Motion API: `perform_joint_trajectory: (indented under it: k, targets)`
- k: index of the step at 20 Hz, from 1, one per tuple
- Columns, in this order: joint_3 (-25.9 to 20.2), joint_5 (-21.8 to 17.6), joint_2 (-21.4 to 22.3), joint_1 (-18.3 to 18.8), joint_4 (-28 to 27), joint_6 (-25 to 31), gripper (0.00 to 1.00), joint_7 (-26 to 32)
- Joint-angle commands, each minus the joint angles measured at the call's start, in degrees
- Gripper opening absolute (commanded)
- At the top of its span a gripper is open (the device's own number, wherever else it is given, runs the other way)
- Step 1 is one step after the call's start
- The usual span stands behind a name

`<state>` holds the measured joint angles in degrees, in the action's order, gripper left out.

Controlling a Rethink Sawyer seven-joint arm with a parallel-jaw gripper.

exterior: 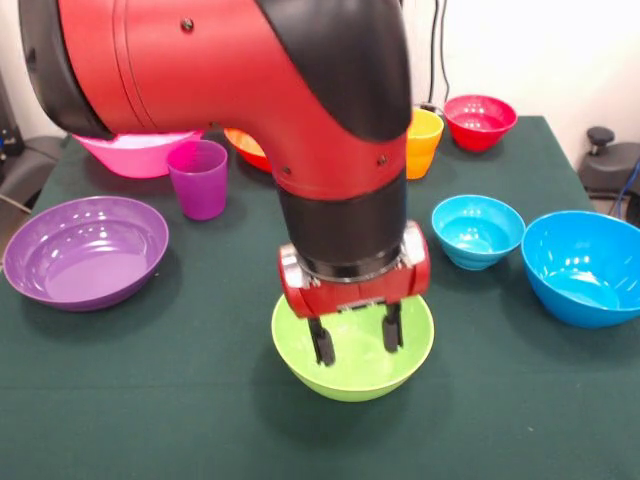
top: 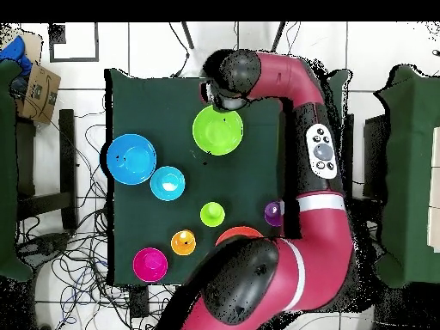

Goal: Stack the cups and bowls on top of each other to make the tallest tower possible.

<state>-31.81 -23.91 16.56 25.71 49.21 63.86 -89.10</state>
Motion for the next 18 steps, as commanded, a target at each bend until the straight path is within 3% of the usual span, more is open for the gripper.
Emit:
perform_joint_trajectory:
  k: [1, 9, 18]
  targets:
    - [1.35, -2.57, 7.75, 1.41, 13.96, -1.25, 1.00, 11.95]
    - [0.16, -3.77, 10.68, 2.91, 20.28, -5.01, 1.00, 10.51]
    - [-1.94, -6.22, 4.72, 3.88, 13.74, -2.27, 1.00, 19.58]
